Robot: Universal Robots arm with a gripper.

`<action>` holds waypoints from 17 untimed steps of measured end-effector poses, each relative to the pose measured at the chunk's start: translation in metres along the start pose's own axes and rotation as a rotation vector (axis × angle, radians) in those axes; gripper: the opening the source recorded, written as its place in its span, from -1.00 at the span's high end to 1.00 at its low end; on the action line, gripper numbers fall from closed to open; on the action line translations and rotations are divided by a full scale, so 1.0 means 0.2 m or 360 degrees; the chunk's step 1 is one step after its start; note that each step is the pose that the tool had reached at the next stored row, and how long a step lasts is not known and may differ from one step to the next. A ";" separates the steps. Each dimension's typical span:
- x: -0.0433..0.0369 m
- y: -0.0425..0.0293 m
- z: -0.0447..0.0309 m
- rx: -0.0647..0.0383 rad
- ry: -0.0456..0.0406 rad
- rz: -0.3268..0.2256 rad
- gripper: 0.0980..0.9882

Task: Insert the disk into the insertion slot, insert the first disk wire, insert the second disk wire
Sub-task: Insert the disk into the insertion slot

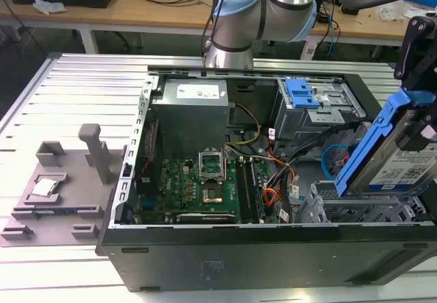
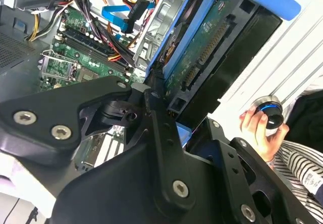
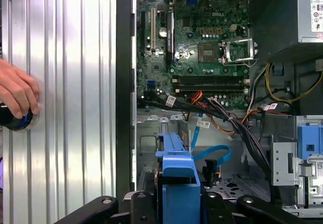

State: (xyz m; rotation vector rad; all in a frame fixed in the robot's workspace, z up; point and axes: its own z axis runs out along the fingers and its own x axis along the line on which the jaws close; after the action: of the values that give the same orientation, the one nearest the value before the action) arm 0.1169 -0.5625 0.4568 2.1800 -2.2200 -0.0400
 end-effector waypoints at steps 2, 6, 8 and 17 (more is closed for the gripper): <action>0.000 0.012 0.004 0.0000 0.0000 0.0000 0.40; -0.001 0.057 0.010 0.0000 0.0000 0.0000 0.40; -0.003 0.069 0.011 0.0000 0.0000 0.0000 0.40; -0.092 0.072 0.013 0.0000 0.0000 0.0000 0.40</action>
State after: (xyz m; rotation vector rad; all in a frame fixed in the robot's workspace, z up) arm 0.1027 -0.5438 0.4547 2.1801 -2.2200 -0.0399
